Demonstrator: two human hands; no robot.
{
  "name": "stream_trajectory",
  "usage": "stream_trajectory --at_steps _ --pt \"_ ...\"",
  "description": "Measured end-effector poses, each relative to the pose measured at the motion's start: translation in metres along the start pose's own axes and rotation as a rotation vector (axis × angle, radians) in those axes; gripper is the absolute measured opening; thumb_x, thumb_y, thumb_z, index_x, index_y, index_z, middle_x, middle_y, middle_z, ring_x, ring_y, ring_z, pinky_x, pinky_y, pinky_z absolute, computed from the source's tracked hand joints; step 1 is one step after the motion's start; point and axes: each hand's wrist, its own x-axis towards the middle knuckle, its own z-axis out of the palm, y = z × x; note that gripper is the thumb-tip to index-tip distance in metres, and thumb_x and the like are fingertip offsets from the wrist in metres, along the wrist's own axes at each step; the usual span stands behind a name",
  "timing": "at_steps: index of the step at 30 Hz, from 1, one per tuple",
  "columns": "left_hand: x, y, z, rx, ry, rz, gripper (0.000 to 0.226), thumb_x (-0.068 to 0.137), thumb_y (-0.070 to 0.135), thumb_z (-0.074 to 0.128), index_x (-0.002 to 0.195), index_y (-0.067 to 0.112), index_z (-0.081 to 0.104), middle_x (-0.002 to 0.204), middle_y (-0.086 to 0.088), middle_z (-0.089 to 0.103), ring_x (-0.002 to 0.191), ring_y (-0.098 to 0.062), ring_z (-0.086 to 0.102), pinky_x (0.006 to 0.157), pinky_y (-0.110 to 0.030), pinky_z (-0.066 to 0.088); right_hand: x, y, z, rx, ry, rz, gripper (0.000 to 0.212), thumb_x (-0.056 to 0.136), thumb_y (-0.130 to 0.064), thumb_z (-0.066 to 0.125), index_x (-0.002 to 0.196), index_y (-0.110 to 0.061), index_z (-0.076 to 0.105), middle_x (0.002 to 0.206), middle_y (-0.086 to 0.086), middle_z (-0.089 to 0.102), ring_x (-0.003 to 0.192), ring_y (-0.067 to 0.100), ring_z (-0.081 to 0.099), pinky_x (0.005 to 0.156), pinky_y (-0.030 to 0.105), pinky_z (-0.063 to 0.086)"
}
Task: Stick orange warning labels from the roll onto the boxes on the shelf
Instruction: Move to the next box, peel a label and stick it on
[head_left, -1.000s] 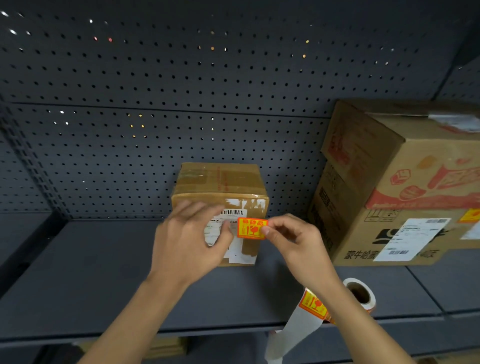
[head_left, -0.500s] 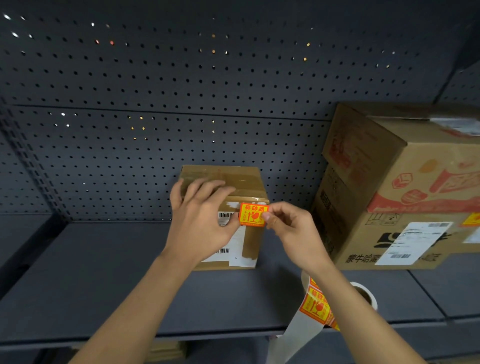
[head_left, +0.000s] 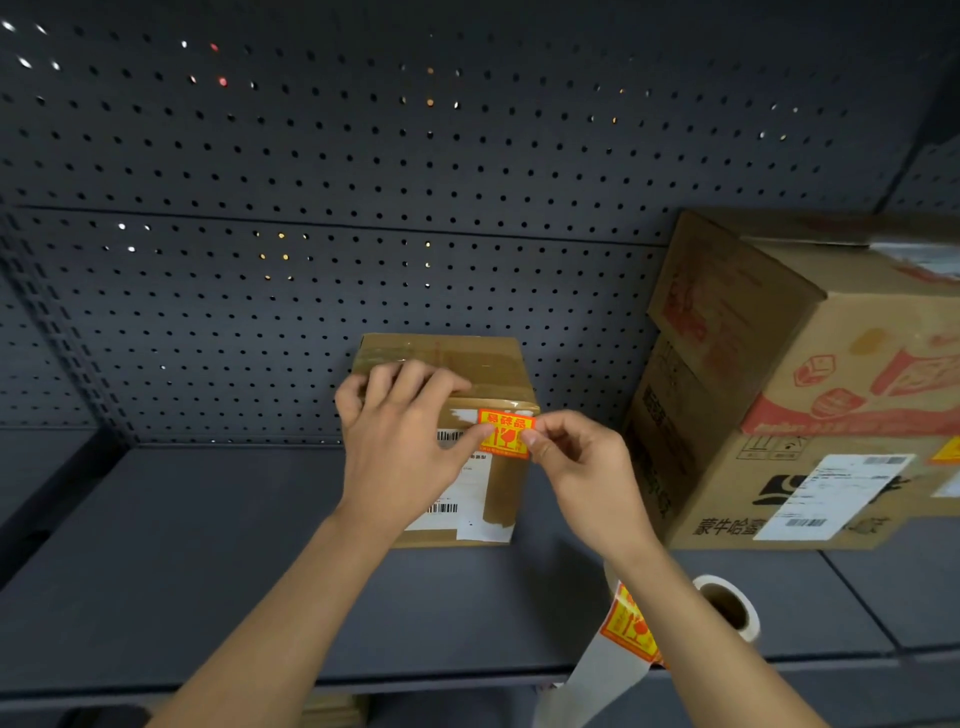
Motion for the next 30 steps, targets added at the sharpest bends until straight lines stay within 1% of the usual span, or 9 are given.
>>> stream_trajectory --at_steps 4,7,10,15,18,22,25,28,30 --pt "-0.001 0.0 0.003 0.019 0.043 0.0 0.048 0.079 0.07 0.053 0.101 0.031 0.068 0.102 0.011 0.062 0.104 -0.021 0.053 0.094 -0.041 0.024 -0.001 -0.001 0.004 -0.024 0.049 -0.009 0.011 0.093 -0.018 0.068 0.085 -0.025 0.07 0.084 -0.006 0.072 0.08 0.011 0.067 0.077 0.031 0.056" --pt "-0.001 0.0 0.004 0.025 0.062 0.004 0.044 0.079 0.068 0.057 0.1 0.03 0.067 0.1 0.011 0.061 0.102 -0.022 0.054 0.093 -0.041 0.025 -0.003 -0.003 0.003 -0.071 0.071 -0.02 0.007 0.092 -0.02 0.07 0.087 -0.026 0.071 0.086 -0.008 0.072 0.081 0.009 0.067 0.076 0.028 0.056" --pt "0.0 0.001 0.005 0.029 0.072 0.001 0.042 0.078 0.066 0.06 0.099 0.031 0.067 0.099 0.011 0.06 0.101 -0.022 0.055 0.092 -0.04 0.024 -0.004 -0.002 -0.001 -0.206 0.063 -0.093 0.003 0.092 -0.024 0.069 0.093 -0.023 0.072 0.089 -0.01 0.07 0.083 0.006 0.065 0.074 0.022 0.053" --pt "-0.001 0.001 0.005 0.029 0.071 -0.011 0.042 0.076 0.067 0.06 0.098 0.032 0.066 0.098 0.013 0.059 0.1 -0.021 0.055 0.092 -0.04 0.024 -0.004 -0.003 -0.003 -0.363 0.075 -0.199 0.008 0.092 -0.027 0.069 0.095 -0.021 0.071 0.087 -0.009 0.066 0.079 0.004 0.061 0.068 0.013 0.048" --pt "0.0 0.002 0.005 0.027 0.059 -0.022 0.043 0.076 0.069 0.057 0.098 0.033 0.066 0.097 0.013 0.058 0.101 -0.02 0.055 0.093 -0.04 0.024 -0.003 -0.004 -0.003 -0.418 0.091 -0.235 0.006 0.09 -0.026 0.07 0.091 -0.02 0.068 0.083 -0.009 0.063 0.075 0.004 0.06 0.066 0.016 0.048" --pt "0.0 0.004 0.005 0.029 0.062 -0.035 0.044 0.074 0.069 0.056 0.097 0.033 0.066 0.096 0.013 0.058 0.1 -0.021 0.055 0.093 -0.041 0.025 0.0 -0.001 -0.011 -0.426 0.124 -0.199 0.016 0.087 -0.035 0.072 0.089 -0.022 0.063 0.08 -0.011 0.063 0.075 0.004 0.06 0.067 0.023 0.052" --pt "0.0 0.006 0.005 0.04 0.051 -0.05 0.047 0.074 0.074 0.055 0.096 0.033 0.065 0.095 0.012 0.058 0.099 -0.021 0.055 0.092 -0.043 0.028 0.004 -0.003 -0.016 -0.394 0.109 -0.213 0.02 0.086 -0.038 0.072 0.099 -0.027 0.062 0.087 -0.012 0.059 0.081 0.003 0.059 0.068 0.019 0.05" --pt "0.0 0.005 0.007 0.057 0.06 -0.048 0.048 0.075 0.075 0.055 0.095 0.033 0.065 0.095 0.012 0.058 0.099 -0.021 0.055 0.092 -0.044 0.03 0.011 -0.005 -0.015 -0.435 0.027 -0.279 0.026 0.09 -0.037 0.068 0.115 -0.028 0.064 0.099 -0.015 0.054 0.086 -0.004 0.055 0.071 0.013 0.045" --pt "-0.001 0.004 0.008 0.059 0.07 -0.042 0.047 0.077 0.075 0.054 0.095 0.033 0.065 0.095 0.012 0.058 0.098 -0.021 0.055 0.092 -0.043 0.029 0.015 -0.005 -0.012 -0.418 0.003 -0.299 0.024 0.092 -0.033 0.067 0.114 -0.023 0.068 0.101 -0.014 0.055 0.085 -0.006 0.056 0.071 0.012 0.047"
